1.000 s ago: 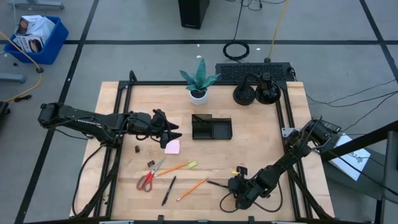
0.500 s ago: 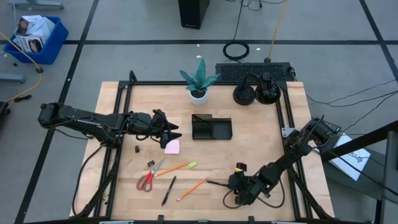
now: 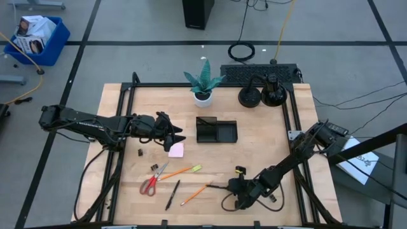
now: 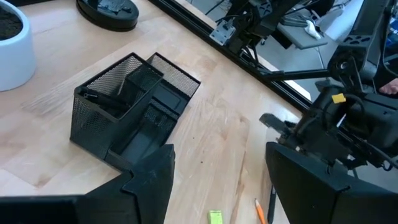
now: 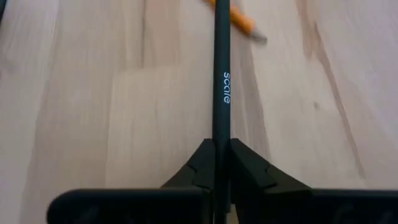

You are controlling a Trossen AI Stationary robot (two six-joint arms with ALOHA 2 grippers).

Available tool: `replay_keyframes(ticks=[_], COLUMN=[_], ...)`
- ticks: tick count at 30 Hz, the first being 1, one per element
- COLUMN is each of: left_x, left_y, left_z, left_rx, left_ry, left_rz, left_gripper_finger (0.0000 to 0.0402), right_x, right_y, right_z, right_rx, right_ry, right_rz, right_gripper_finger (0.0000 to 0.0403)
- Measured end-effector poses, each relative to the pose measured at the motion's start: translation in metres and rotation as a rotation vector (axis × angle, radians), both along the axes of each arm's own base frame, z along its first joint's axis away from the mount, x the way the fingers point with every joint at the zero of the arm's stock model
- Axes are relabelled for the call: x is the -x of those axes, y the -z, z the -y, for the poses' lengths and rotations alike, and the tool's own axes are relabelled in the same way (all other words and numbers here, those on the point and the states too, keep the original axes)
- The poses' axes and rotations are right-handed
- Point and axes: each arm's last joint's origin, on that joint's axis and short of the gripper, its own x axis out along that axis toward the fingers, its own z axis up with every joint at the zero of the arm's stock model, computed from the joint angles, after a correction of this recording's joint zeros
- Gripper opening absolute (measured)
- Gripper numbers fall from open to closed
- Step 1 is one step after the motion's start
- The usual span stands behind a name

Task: Pick and place office supplies into organizer
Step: Put the black pen into the black desk organizer

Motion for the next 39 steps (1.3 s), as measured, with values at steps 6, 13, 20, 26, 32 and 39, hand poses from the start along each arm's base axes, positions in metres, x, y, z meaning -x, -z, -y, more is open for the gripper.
replay_keyframes(ticks=[6, 13, 20, 26, 32, 39], left_x=[0.0, 0.0, 0.0, 0.001, 0.001, 0.003], left_y=[0.0, 0.0, 0.0, 0.002, 0.002, 0.006], left_z=[0.0, 0.0, 0.001, 0.002, 0.0, 0.0], left_rx=[0.0, -0.023, -0.071, -0.092, -0.066, -0.05], left_ry=[-0.002, 0.007, 0.034, 0.043, -0.023, -0.031], left_rz=[-0.001, -0.004, -0.009, -0.024, -0.026, -0.067], left_gripper_finger=[0.0255, 0.0255, 0.0255, 0.0255, 0.0255, 0.0255], right_x=[-0.006, -0.011, -0.019, -0.03, -0.037, -0.035], right_y=[-0.007, -0.018, -0.034, -0.051, -0.075, -0.11], right_z=[0.006, 0.008, 0.015, 0.025, 0.043, 0.073], right_rx=[-0.04, -0.061, -0.114, -0.188, -0.226, -0.249], right_ry=[0.14, 0.212, 0.247, 0.298, 0.359, 0.438], right_rz=[0.072, 0.178, 0.244, 0.34, 0.413, 0.472], right_gripper_finger=[0.0018, 0.0018, 0.0018, 0.0018, 0.0018, 0.0018])
